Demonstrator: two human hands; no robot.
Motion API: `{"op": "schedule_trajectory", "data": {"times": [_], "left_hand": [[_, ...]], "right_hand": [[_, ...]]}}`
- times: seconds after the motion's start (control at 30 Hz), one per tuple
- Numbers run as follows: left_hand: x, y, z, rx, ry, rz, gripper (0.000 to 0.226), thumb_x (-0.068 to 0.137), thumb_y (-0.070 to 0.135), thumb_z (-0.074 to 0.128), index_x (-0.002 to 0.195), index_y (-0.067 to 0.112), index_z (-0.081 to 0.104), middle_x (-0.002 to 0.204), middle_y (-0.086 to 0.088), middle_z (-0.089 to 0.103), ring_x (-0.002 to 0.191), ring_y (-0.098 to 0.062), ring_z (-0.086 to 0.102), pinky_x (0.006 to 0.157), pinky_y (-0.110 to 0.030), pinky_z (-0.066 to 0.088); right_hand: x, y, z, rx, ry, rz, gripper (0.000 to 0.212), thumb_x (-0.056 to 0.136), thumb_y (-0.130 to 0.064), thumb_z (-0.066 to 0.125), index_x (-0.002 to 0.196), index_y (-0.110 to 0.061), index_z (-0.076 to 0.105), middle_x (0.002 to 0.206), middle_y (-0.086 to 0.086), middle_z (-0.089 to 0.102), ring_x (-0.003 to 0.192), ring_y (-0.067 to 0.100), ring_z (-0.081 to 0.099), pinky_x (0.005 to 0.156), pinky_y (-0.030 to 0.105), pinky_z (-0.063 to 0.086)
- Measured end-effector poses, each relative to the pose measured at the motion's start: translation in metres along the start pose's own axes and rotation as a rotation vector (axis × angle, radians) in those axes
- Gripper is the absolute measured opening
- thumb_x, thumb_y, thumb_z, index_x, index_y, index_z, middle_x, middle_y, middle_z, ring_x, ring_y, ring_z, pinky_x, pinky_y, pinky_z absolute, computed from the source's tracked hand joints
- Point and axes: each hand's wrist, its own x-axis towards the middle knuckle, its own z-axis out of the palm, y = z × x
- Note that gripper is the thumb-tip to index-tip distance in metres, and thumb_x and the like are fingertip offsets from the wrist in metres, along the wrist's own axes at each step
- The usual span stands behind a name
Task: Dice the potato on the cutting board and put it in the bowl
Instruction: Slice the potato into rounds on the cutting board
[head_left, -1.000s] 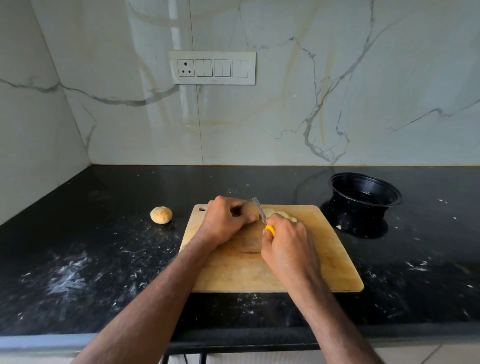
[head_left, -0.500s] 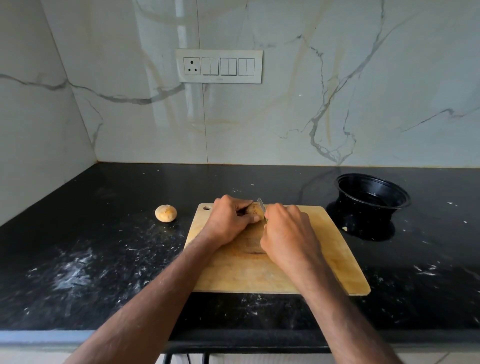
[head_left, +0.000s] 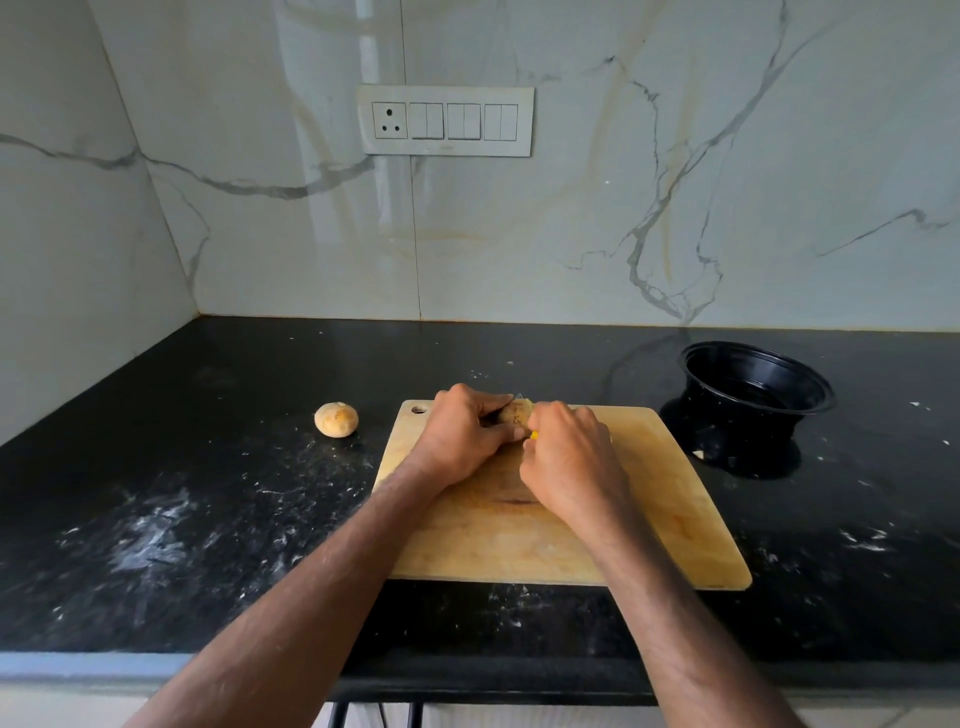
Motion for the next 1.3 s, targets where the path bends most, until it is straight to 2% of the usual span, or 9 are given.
{"op": "schedule_trajectory", "data": {"times": [0.2,0.33,0.43,0.5,0.63,0.77,0.97,1.17,1.3], "left_hand": [[0.001,-0.003,0.005,0.026,0.072,-0.014,0.023,0.078,0.021,0.087,0.097,0.011,0.08,0.094,0.006,0.076,0.075,0.005,0.053,0.074,0.006,0.035],[0.003,-0.003,0.007,0.051,0.067,-0.056,0.03,0.081,0.03,0.084,0.102,0.01,0.079,0.092,0.009,0.076,0.086,-0.001,0.059,0.085,-0.006,0.042],[0.004,-0.004,0.006,0.042,0.058,-0.052,0.03,0.081,0.03,0.085,0.104,0.013,0.08,0.097,0.008,0.077,0.089,-0.001,0.063,0.081,-0.001,0.042],[0.003,-0.004,0.004,0.024,0.042,-0.05,0.023,0.081,0.028,0.085,0.098,0.014,0.08,0.09,0.012,0.077,0.085,-0.002,0.066,0.084,-0.017,0.05],[0.003,-0.005,0.001,0.018,0.015,-0.049,0.022,0.081,0.023,0.084,0.096,0.009,0.077,0.082,0.016,0.071,0.082,0.005,0.059,0.085,-0.02,0.05],[0.002,-0.004,0.001,0.012,0.017,-0.061,0.035,0.08,0.017,0.085,0.114,0.018,0.076,0.083,0.03,0.067,0.087,0.016,0.062,0.08,-0.001,0.045],[0.001,-0.005,0.0,0.001,0.023,-0.079,0.038,0.077,0.019,0.086,0.114,0.02,0.076,0.078,0.04,0.064,0.09,0.013,0.065,0.076,-0.003,0.046],[0.0,-0.004,-0.001,-0.019,0.032,-0.092,0.052,0.075,0.025,0.09,0.123,0.017,0.072,0.097,0.026,0.067,0.09,0.016,0.06,0.093,-0.016,0.051],[0.001,-0.004,0.0,-0.032,0.023,-0.11,0.058,0.073,0.03,0.091,0.125,0.017,0.071,0.111,0.015,0.073,0.091,0.013,0.061,0.082,0.001,0.043]], "right_hand": [[-0.006,-0.002,0.01,-0.065,0.002,-0.011,0.021,0.098,-0.017,0.058,0.119,-0.016,0.06,0.109,0.009,0.062,0.087,0.021,0.049,0.068,0.029,0.037],[-0.011,0.001,0.006,-0.067,-0.021,-0.035,0.029,0.097,-0.016,0.059,0.127,-0.018,0.061,0.112,0.009,0.062,0.096,0.023,0.057,0.068,0.028,0.04],[-0.017,0.006,0.004,-0.058,-0.042,-0.049,0.029,0.097,-0.016,0.06,0.126,-0.018,0.061,0.11,0.007,0.06,0.096,0.022,0.057,0.068,0.028,0.042],[-0.019,0.011,0.003,-0.06,-0.038,-0.054,0.025,0.097,-0.015,0.059,0.122,-0.018,0.062,0.106,0.006,0.059,0.087,0.02,0.051,0.066,0.029,0.04],[-0.02,0.022,-0.001,-0.066,-0.006,-0.069,0.012,0.097,-0.016,0.057,0.106,-0.02,0.065,0.094,0.002,0.06,0.079,0.019,0.047,0.064,0.03,0.04],[-0.021,0.027,-0.003,-0.001,0.017,-0.063,0.01,0.096,-0.019,0.059,0.096,-0.02,0.069,0.087,-0.001,0.065,0.082,0.018,0.057,0.062,0.032,0.047],[-0.021,0.031,-0.005,0.077,0.117,-0.011,0.012,0.09,-0.016,0.064,0.078,-0.018,0.067,0.072,-0.004,0.063,0.071,0.019,0.055,0.06,0.029,0.035],[-0.02,0.031,-0.004,0.125,0.137,0.029,0.015,0.09,-0.016,0.063,0.076,-0.017,0.064,0.069,-0.002,0.06,0.072,0.024,0.054,0.06,0.03,0.034],[-0.024,0.026,-0.003,0.116,0.188,-0.018,0.007,0.094,-0.019,0.062,0.094,-0.019,0.069,0.082,-0.002,0.068,0.08,0.02,0.058,0.066,0.034,0.049]]}}
